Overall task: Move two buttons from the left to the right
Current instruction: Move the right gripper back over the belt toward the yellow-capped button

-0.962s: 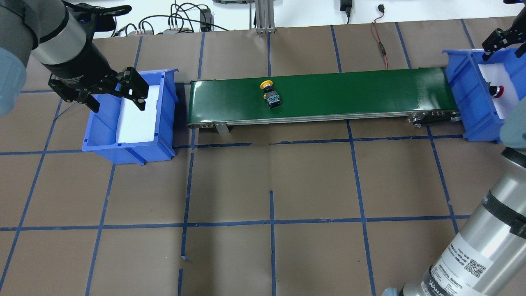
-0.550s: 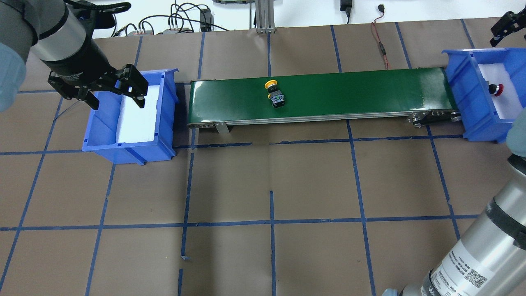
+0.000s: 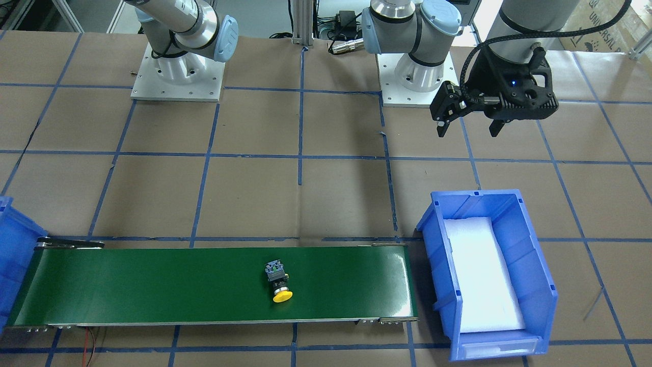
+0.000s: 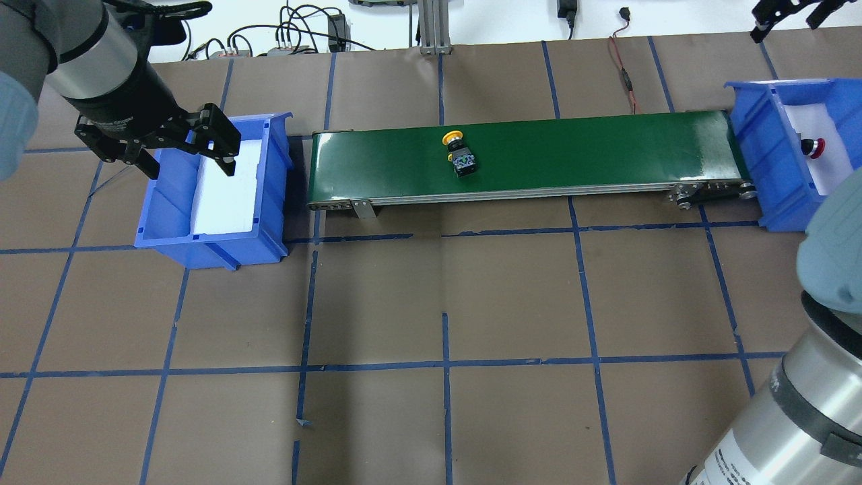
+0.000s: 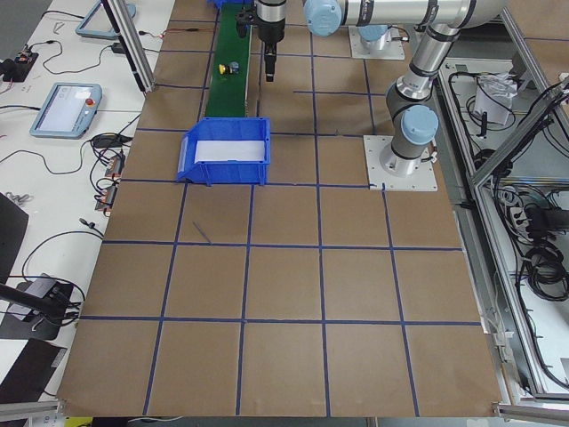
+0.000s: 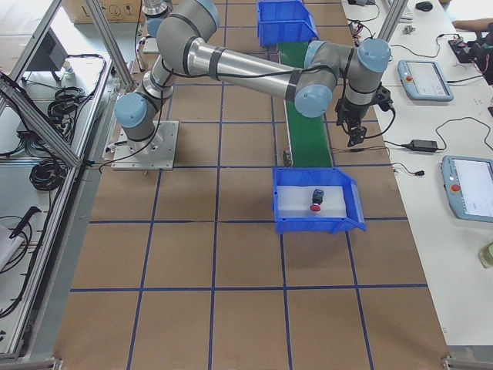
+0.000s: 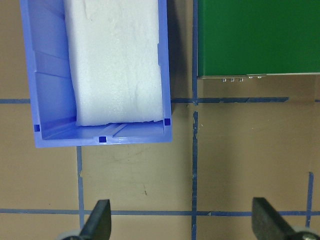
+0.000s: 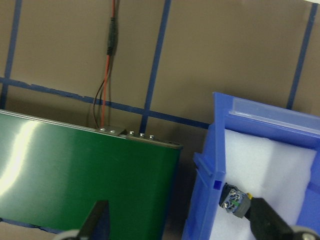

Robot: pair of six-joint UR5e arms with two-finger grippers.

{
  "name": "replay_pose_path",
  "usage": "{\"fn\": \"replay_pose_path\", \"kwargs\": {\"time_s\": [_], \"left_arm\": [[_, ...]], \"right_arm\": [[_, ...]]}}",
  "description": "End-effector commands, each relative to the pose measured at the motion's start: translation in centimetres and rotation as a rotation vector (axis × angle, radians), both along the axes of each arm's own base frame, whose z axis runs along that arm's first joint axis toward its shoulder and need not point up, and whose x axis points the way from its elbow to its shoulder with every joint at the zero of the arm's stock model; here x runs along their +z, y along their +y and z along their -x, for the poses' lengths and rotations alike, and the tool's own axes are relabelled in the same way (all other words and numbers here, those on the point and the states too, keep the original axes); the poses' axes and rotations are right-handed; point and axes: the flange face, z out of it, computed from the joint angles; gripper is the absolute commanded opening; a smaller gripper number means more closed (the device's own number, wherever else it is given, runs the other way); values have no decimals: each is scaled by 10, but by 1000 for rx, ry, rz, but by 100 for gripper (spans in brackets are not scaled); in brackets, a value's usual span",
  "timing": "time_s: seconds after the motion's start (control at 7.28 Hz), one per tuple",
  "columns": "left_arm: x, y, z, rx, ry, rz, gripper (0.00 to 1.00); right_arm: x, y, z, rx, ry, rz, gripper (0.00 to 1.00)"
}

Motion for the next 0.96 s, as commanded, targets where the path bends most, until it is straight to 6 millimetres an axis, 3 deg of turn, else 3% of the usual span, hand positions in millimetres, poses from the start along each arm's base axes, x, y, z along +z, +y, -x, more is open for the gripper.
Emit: {"fn": "replay_pose_path", "kwargs": {"time_s": [0.0,0.14,0.41,0.55,0.82], "left_arm": [[-3,4,1,2,1,-2,100],[-1,2,0,2,1,3,100],[-2,-2,0,2,1,0,100],[-4,-2,0,2,1,-5,100],[-5,-2,0,2,1,-6,100]], "right_arm": [[3,-6,-90,-38,-15,-2,98],[-8,-6,-117,-49,-22,-14,98],[-47,1,-154,-98,-28,-43,96],[-65,5,-184,-122,-16,-13,97],[-82,28,-213,-220,-20,-24,97]]}}
